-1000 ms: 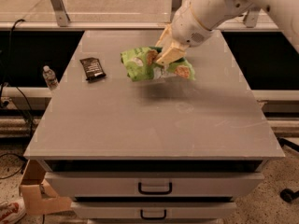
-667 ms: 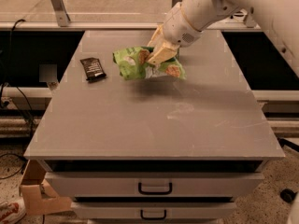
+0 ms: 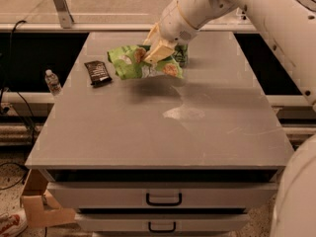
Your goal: Move green rice chip bag near rxbar chocolate
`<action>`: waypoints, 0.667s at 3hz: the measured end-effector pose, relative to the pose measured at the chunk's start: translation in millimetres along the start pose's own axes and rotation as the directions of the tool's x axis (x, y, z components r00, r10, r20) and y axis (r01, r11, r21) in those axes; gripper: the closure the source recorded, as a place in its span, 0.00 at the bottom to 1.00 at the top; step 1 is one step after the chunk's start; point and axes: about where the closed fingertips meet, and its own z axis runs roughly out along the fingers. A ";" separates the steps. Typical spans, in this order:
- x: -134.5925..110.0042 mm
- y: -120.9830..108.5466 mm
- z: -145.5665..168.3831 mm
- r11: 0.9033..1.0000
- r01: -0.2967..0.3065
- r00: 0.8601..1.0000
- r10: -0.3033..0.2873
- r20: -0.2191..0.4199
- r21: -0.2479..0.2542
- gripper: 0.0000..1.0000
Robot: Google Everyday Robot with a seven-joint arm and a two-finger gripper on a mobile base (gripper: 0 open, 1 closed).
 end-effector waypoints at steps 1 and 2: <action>0.2 -13.9 11.9 1.000 0.016 1.000 -0.016 0.013 0.003 1.00; 2.3 -25.9 28.3 1.000 0.009 0.999 -0.010 0.032 0.013 1.00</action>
Offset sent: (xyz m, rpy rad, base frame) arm 0.0504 0.0292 -0.0178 0.0626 -0.0223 -0.0025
